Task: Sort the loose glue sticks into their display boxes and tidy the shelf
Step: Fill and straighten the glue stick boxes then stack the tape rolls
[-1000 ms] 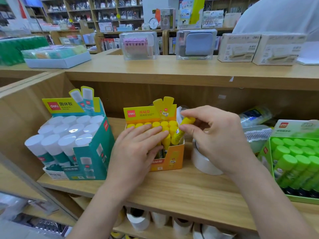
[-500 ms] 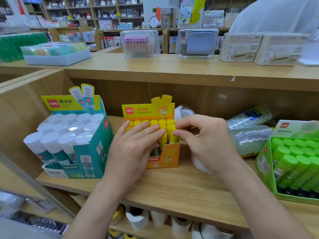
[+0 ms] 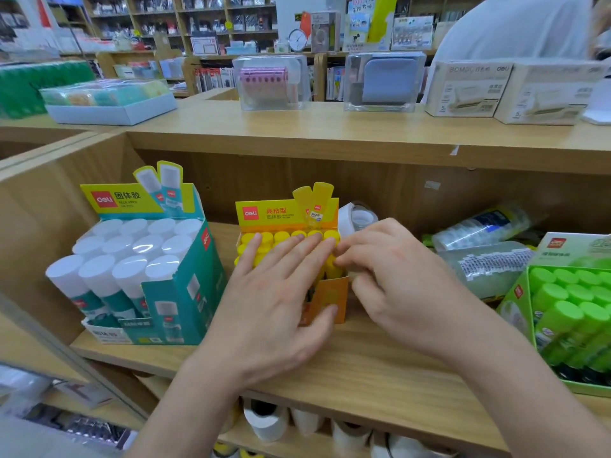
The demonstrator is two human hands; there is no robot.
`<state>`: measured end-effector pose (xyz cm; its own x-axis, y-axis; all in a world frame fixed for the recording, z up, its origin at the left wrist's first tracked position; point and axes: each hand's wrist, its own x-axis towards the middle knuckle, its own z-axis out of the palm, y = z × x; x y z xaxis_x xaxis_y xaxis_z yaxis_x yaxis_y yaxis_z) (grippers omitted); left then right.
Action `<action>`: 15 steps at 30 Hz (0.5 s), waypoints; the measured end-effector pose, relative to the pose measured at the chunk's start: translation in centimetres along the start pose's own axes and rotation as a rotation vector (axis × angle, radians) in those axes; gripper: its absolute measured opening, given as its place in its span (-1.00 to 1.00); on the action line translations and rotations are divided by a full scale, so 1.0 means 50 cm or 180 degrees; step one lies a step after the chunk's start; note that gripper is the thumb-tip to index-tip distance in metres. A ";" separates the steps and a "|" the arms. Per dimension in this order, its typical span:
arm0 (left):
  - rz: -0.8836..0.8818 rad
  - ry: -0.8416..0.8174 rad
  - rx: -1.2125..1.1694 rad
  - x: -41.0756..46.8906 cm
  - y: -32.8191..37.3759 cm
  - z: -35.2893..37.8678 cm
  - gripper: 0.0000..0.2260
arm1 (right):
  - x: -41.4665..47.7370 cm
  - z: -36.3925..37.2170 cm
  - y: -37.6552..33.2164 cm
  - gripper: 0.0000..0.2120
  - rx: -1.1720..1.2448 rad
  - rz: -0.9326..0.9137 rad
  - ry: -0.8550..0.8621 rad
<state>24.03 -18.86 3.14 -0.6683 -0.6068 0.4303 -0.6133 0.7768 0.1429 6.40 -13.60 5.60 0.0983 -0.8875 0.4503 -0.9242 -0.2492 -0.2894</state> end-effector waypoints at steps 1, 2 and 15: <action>-0.0022 -0.0078 0.0085 0.003 0.004 0.002 -0.40 | -0.001 0.000 0.001 -0.62 -0.0017 0.0044 -0.0042; -0.0050 -0.0098 0.0175 0.005 0.007 0.005 -0.40 | -0.002 0.000 0.002 -0.59 -0.0024 0.0075 -0.0070; -0.0225 0.0055 0.0609 0.026 -0.028 0.022 -0.48 | -0.083 -0.041 0.008 -0.58 -0.0374 0.0225 0.0591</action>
<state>23.56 -20.92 2.51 -0.6145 -0.6544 0.4405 -0.7283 0.6852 0.0020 4.85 -9.24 5.35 -0.0279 -0.8118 0.5833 -0.9641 -0.1323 -0.2302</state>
